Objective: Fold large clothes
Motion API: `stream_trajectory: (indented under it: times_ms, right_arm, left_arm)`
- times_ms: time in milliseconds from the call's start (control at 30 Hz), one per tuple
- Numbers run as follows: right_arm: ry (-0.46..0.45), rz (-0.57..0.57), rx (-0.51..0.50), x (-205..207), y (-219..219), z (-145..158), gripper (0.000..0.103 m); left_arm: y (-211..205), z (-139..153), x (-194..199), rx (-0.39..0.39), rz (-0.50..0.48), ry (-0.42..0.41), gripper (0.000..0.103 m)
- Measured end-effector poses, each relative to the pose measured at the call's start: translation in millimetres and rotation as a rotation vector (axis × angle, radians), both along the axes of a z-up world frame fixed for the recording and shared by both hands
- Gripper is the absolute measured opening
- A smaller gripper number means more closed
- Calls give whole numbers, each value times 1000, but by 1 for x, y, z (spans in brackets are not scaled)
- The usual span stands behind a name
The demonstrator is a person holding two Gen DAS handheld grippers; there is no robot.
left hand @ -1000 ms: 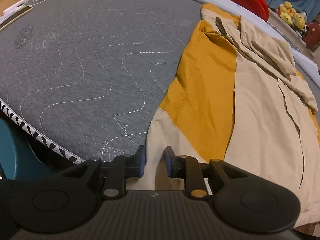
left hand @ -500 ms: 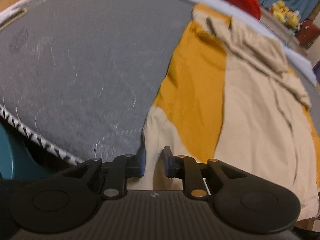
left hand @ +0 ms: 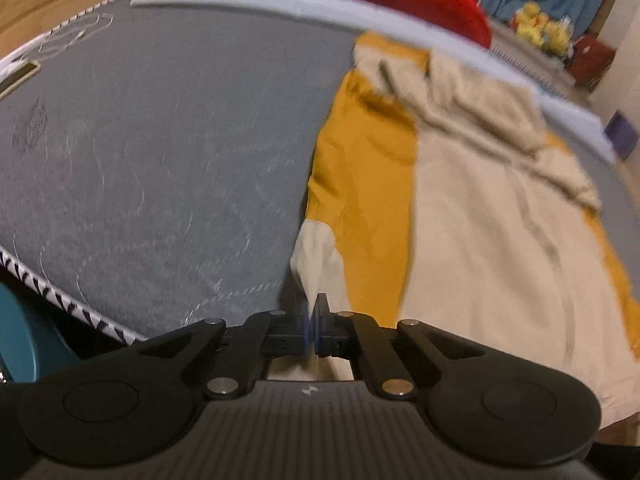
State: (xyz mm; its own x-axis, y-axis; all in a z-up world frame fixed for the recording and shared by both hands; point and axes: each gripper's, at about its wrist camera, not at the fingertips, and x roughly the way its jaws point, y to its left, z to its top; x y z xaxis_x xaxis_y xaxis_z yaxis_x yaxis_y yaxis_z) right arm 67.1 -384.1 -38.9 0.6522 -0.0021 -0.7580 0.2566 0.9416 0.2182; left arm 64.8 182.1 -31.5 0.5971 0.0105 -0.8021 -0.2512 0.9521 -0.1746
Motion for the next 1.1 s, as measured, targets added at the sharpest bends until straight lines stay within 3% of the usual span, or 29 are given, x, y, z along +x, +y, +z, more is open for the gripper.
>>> stream_trajectory:
  times_ms: [200, 433, 567, 767, 867, 933, 1100]
  right_arm:
    - [-186, 60, 50, -17, -9, 64, 0]
    - [-298, 83, 145, -41, -31, 118, 0]
    - [-349, 118, 154, -73, -44, 146, 0]
    - [-418, 142, 204, -147, -73, 181, 0]
    - [-416, 105, 239, -156, -85, 181, 0]
    - [-399, 90, 257, -141, -90, 173, 0]
    - [-351, 56, 241, -49, -82, 143, 0]
  left_arm:
    - [0, 66, -18, -58, -114, -161, 1]
    - [11, 120, -45, -125, -188, -240, 1]
    - [26, 152, -72, -171, -216, -246, 1]
    - [58, 193, -127, -249, -216, -182, 1]
    - [73, 197, -129, -291, -175, -155, 1]
    - [82, 193, -115, -328, -150, -149, 1]
    - [97, 143, -16, -363, -57, -101, 1]
